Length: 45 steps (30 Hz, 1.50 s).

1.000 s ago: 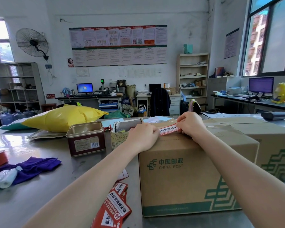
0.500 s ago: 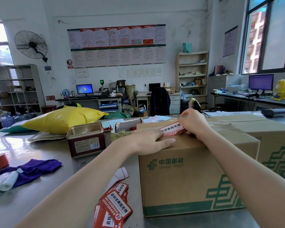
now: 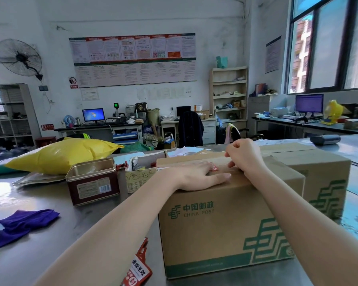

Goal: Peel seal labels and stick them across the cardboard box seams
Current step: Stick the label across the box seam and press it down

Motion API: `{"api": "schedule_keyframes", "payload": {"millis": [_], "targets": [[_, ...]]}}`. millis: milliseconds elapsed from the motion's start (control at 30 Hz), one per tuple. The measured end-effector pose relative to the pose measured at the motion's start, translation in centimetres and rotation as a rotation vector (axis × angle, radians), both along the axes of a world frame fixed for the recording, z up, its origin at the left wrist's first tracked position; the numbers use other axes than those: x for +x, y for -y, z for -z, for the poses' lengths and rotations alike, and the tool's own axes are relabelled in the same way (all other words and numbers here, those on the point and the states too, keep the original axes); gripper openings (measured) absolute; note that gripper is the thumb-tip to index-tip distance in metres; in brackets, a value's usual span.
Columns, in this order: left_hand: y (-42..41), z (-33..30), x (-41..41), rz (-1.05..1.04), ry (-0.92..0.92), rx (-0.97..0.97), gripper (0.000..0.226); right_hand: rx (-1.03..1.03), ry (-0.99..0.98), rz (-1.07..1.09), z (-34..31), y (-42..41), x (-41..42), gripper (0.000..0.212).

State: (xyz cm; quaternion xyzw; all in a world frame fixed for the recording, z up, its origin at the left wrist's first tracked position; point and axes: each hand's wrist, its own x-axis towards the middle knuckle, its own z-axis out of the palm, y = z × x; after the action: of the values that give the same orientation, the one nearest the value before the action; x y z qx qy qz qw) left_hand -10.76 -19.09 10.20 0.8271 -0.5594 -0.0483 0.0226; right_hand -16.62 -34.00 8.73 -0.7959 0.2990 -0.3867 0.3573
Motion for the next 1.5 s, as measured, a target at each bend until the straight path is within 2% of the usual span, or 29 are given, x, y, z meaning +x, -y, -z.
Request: {"api": "schedule_keyframes", "payload": {"millis": [133,300,367,533,633,700,767,867,967,1100,1200,1333,1433,1500], "targets": [[0.9,0.2,-0.3,0.058,-0.037,-0.032,0.067,-0.03,-0.007,0.006,0.1,0.1,-0.2,0.025],[-1.0,0.8,0.7,0.092,0.012,-0.019,0.071,-0.039,0.012,-0.034,0.1,0.0,-0.2,0.02],[-2.0,1.0,0.9,0.104,0.041,-0.04,0.071,-0.107,0.003,-0.1,0.0,-0.3,-0.1,0.018],[-4.6,1.6,1.0,0.03,0.078,-0.106,0.073,-0.409,-0.299,-0.326,-0.7,-3.0,-0.6,0.024],[-6.5,2.3,0.5,-0.011,0.105,-0.248,0.068,-0.495,-0.396,-0.376,-0.4,-5.0,-1.1,0.026],[-8.1,3.2,0.4,-0.026,0.107,-0.366,0.065,-0.528,-0.376,-0.404,-0.2,-6.7,-1.6,0.027],[-10.2,4.6,0.7,-0.042,0.033,-0.5,0.058,-0.562,-0.323,-0.44,0.2,-8.8,-2.1,0.027],[-13.4,6.8,1.5,-0.16,-0.003,-0.616,0.059,-0.537,-0.22,-0.523,0.9,-12.5,-3.3,0.025],[-16.4,9.1,2.7,-0.329,0.015,-0.504,0.051,-0.515,-0.122,-0.632,1.9,-16.7,-4.0,0.024],[-19.1,12.4,4.3,-0.422,-0.01,-0.332,0.031,-0.443,-0.112,-0.717,4.9,-20.9,-3.2,0.024],[-19.7,14.3,4.0,-0.443,-0.098,-0.274,0.027,-0.388,-0.196,-0.696,8.3,-22.0,-1.9,0.024],[-20.1,17.4,3.7,-0.494,-0.09,-0.289,0.04,-0.323,-0.427,-0.614,12.9,-22.0,-0.1,0.025],[-20.3,19.6,3.6,-0.55,0.038,-0.43,0.038,-0.296,-0.539,-0.62,16.1,-21.6,0.9,0.024],[-20.1,20.4,3.8,-0.494,0.169,-0.485,0.036,-0.266,-0.535,-0.615,17.7,-21.6,1.5,0.036]]}}
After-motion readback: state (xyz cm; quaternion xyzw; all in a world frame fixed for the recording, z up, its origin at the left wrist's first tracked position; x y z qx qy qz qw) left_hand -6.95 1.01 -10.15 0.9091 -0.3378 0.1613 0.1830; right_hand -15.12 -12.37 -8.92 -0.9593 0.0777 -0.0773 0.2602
